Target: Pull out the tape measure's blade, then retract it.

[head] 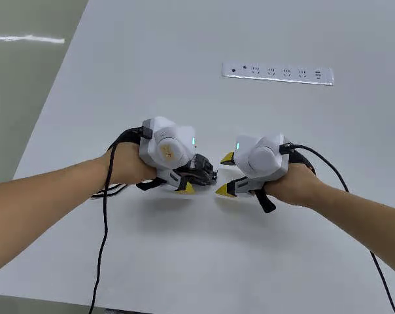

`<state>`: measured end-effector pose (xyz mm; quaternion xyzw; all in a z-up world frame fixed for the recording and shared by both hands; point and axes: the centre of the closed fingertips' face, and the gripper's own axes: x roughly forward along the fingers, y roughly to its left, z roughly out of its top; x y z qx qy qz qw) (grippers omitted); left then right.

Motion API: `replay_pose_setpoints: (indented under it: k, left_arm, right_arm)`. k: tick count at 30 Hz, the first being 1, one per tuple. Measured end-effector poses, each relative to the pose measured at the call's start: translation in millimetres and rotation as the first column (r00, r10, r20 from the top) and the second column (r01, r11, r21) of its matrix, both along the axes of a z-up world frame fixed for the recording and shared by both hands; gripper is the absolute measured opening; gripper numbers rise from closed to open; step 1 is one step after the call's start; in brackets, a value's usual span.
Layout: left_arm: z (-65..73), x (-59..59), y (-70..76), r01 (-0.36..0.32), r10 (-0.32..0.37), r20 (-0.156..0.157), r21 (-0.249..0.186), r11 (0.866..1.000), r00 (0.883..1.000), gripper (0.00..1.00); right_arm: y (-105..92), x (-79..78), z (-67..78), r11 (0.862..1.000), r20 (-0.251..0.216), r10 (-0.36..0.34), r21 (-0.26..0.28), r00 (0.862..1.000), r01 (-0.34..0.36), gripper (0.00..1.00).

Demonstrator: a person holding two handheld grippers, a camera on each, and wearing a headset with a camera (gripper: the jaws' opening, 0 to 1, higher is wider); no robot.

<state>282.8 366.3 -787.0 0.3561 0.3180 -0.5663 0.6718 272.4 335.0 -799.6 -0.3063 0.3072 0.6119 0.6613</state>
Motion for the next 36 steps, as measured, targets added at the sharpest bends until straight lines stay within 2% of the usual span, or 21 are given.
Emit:
replay_pose_setpoints:
  k: [20, 36]
  left_arm:
    - [-2.9, -2.0, -4.7, 0.026, -0.026, -0.007, 0.015, 1.000, 1.000, 0.46]
    - [-4.4, 2.6, -6.2, 0.032, -0.032, -0.003, 0.024, 0.999, 0.999, 0.39]
  right_arm:
    - [7.4, -0.8, -8.4, 0.999, -0.016, 0.021, -0.023, 1.000, -0.022, 0.30]
    - [9.8, 0.2, -12.6, 0.999, -0.021, 0.025, -0.044, 0.999, -0.026, 0.24]
